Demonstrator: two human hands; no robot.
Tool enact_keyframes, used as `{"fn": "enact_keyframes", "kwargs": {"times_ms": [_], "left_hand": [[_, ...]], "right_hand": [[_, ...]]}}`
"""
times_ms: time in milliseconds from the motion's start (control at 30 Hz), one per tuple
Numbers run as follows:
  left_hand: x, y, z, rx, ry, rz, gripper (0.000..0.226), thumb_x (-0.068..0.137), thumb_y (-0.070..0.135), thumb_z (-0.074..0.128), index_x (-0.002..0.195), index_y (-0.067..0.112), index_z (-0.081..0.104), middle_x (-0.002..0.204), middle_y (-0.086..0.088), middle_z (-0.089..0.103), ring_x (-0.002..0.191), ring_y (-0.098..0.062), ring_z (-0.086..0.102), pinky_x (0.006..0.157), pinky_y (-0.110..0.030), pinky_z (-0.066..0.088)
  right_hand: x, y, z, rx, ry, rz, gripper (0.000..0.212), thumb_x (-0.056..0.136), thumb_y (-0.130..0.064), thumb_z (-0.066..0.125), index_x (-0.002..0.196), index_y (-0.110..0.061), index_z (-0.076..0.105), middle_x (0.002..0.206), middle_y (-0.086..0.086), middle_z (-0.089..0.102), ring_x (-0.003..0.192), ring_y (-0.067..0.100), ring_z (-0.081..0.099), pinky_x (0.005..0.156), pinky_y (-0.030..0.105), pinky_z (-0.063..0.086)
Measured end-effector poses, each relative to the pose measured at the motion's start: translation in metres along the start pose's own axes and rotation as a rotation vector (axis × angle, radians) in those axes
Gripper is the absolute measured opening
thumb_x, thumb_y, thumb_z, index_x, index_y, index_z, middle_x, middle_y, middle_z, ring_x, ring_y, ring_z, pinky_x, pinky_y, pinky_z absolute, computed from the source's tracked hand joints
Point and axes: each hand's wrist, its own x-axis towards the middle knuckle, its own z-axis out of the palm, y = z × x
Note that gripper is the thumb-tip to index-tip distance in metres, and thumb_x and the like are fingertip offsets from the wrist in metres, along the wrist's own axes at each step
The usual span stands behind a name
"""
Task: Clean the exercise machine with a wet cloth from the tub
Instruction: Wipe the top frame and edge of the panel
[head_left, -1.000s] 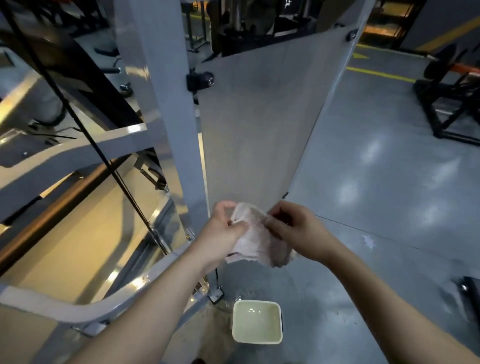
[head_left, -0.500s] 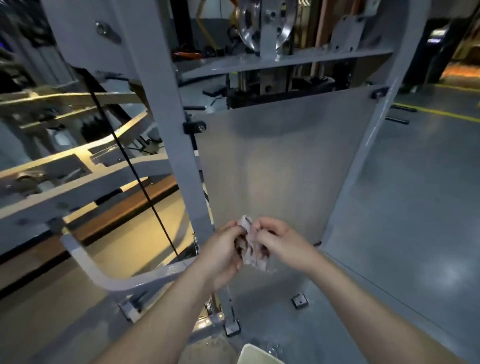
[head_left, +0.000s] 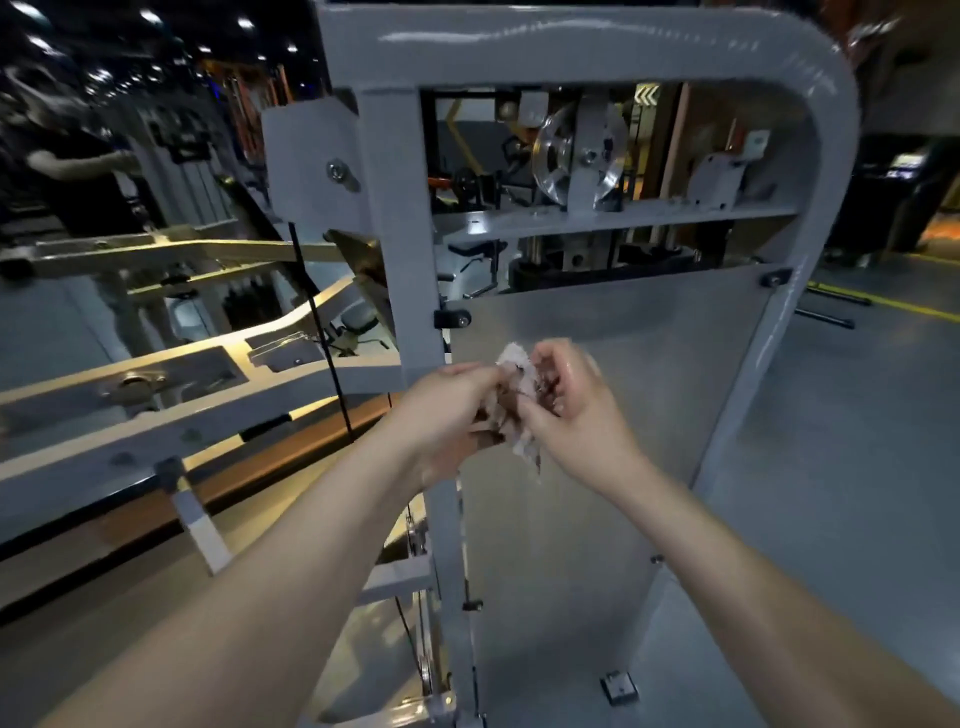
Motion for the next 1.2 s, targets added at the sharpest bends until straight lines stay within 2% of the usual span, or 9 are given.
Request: {"fn": "enact_keyframes", "kwargs": {"times_ms": [100, 233, 400, 500, 633, 767, 933, 1067, 1200], "left_hand": [[0.000, 0.020, -0.018, 0.005, -0.032, 0.046, 0.031, 0.103, 0.015, 0.057, 0.118, -0.010, 0.065, 0.118, -0.028, 0.069, 0.111, -0.038, 0.068, 0.098, -0.046, 0.058], [-0.004, 0.057, -0.035, 0.069, -0.068, 0.187, 0.026, 0.103, 0.016, 0.057, 0.092, -0.004, 0.070, 0.078, -0.022, 0.064, 0.077, -0.028, 0.065, 0.083, -0.038, 0.059], [-0.004, 0.103, -0.046, 0.233, -0.033, 0.334, 0.026, 0.098, 0.025, 0.061, 0.083, 0.008, 0.073, 0.075, -0.013, 0.069, 0.075, -0.029, 0.069, 0.088, -0.042, 0.061], [-0.005, 0.122, -0.055, 0.451, 0.077, 0.502, 0.024, 0.098, 0.036, 0.062, 0.088, 0.016, 0.073, 0.074, 0.000, 0.076, 0.071, -0.013, 0.074, 0.071, -0.033, 0.060], [-0.009, 0.149, -0.081, 0.604, 0.325, 0.807, 0.006, 0.098, 0.035, 0.059, 0.094, 0.030, 0.059, 0.088, 0.010, 0.064, 0.080, 0.000, 0.060, 0.064, -0.016, 0.044], [0.007, 0.178, -0.106, 0.617, 0.502, 1.063, 0.007, 0.098, 0.026, 0.056, 0.104, 0.025, 0.052, 0.099, 0.014, 0.051, 0.101, -0.012, 0.054, 0.080, -0.027, 0.049], [0.033, 0.219, -0.105, 0.601, 0.600, 1.165, 0.009, 0.105, 0.028, 0.048, 0.107, 0.021, 0.053, 0.105, 0.010, 0.047, 0.111, -0.013, 0.045, 0.089, -0.027, 0.041], [0.058, 0.229, -0.094, 0.587, 0.623, 1.189, 0.020, 0.107, 0.029, 0.041, 0.099, 0.014, 0.053, 0.095, 0.005, 0.050, 0.102, -0.017, 0.043, 0.088, -0.039, 0.042], [0.072, 0.225, -0.092, 0.555, 0.712, 1.301, 0.024, 0.108, 0.023, 0.033, 0.100, 0.008, 0.051, 0.092, -0.002, 0.050, 0.092, -0.024, 0.045, 0.079, -0.040, 0.039]], "right_hand": [[0.014, -0.013, 0.004, -0.022, 0.096, -0.096, 0.022, 0.092, -0.017, 0.069, 0.110, -0.024, 0.060, 0.102, -0.013, 0.055, 0.092, 0.000, 0.056, 0.079, 0.022, 0.046], [0.034, -0.046, 0.015, 0.108, 0.135, -0.089, 0.031, 0.091, -0.018, 0.073, 0.117, -0.024, 0.059, 0.115, -0.002, 0.055, 0.097, 0.003, 0.060, 0.079, 0.019, 0.053], [0.063, -0.081, 0.017, 0.102, 0.332, -0.190, 0.023, 0.088, -0.023, 0.070, 0.109, -0.031, 0.063, 0.110, -0.011, 0.056, 0.095, 0.016, 0.066, 0.083, 0.046, 0.059], [0.077, -0.097, 0.014, 0.074, 0.368, -0.193, 0.025, 0.090, -0.016, 0.067, 0.108, -0.032, 0.061, 0.103, -0.012, 0.065, 0.093, 0.017, 0.068, 0.081, 0.050, 0.057], [0.097, -0.120, -0.001, -0.089, 0.453, -0.271, 0.038, 0.095, -0.011, 0.069, 0.130, -0.025, 0.061, 0.122, -0.016, 0.064, 0.118, 0.004, 0.061, 0.102, 0.034, 0.052], [0.122, -0.142, -0.009, -0.299, 0.520, -0.415, 0.038, 0.096, -0.012, 0.069, 0.134, -0.013, 0.064, 0.118, 0.000, 0.057, 0.110, 0.004, 0.055, 0.096, 0.011, 0.042], [0.150, -0.166, -0.005, -0.465, 0.559, -0.525, 0.037, 0.098, -0.013, 0.066, 0.135, -0.005, 0.062, 0.119, 0.008, 0.057, 0.103, 0.004, 0.051, 0.092, 0.005, 0.039], [0.163, -0.173, 0.002, -0.480, 0.591, -0.549, 0.034, 0.099, -0.011, 0.061, 0.134, -0.006, 0.062, 0.121, 0.008, 0.060, 0.107, 0.008, 0.056, 0.092, 0.015, 0.047], [0.178, -0.170, 0.013, -0.469, 0.661, -0.544, 0.031, 0.101, -0.010, 0.062, 0.131, -0.004, 0.065, 0.120, 0.013, 0.055, 0.093, -0.003, 0.042, 0.082, 0.010, 0.047]]}}
